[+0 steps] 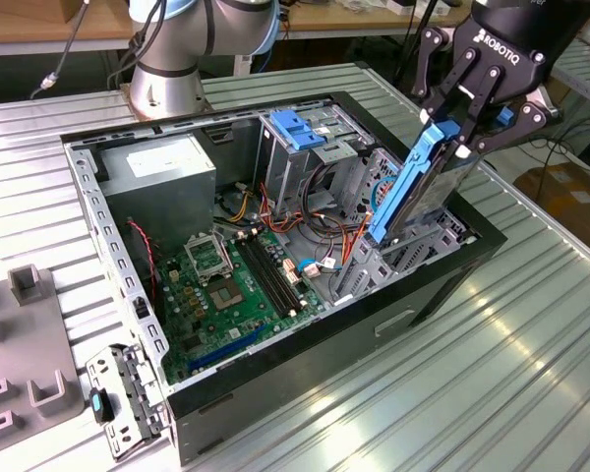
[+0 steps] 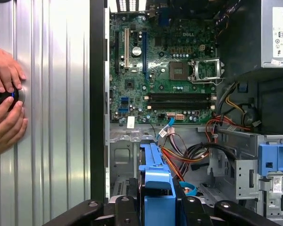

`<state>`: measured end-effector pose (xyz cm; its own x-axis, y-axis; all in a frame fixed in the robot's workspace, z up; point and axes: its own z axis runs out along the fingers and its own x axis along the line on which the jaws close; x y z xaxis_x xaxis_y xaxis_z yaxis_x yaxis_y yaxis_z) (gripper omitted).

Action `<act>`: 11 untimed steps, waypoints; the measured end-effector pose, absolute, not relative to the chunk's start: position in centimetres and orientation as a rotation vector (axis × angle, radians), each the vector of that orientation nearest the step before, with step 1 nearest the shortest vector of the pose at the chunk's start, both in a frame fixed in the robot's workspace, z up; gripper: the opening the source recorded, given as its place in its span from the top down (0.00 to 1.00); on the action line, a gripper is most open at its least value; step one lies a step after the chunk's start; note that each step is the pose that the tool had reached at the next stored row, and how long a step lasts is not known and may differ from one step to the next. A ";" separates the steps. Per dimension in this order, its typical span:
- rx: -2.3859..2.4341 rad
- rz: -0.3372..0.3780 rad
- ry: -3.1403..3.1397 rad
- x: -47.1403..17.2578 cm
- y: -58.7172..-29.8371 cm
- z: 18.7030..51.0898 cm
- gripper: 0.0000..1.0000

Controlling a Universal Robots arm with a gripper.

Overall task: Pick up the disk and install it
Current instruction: 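Insert the disk into the insertion slot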

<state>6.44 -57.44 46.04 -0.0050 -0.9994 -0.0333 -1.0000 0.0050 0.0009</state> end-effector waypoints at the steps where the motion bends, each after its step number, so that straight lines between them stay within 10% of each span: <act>1: -2.200 0.037 2.211 6.4 -57.5 46.0 0.63; 11: -2.200 0.037 2.211 6.4 -57.5 45.7 0.63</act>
<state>6.44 -57.46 45.67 -0.0050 -0.9994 -0.0330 -1.0000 0.0050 0.0009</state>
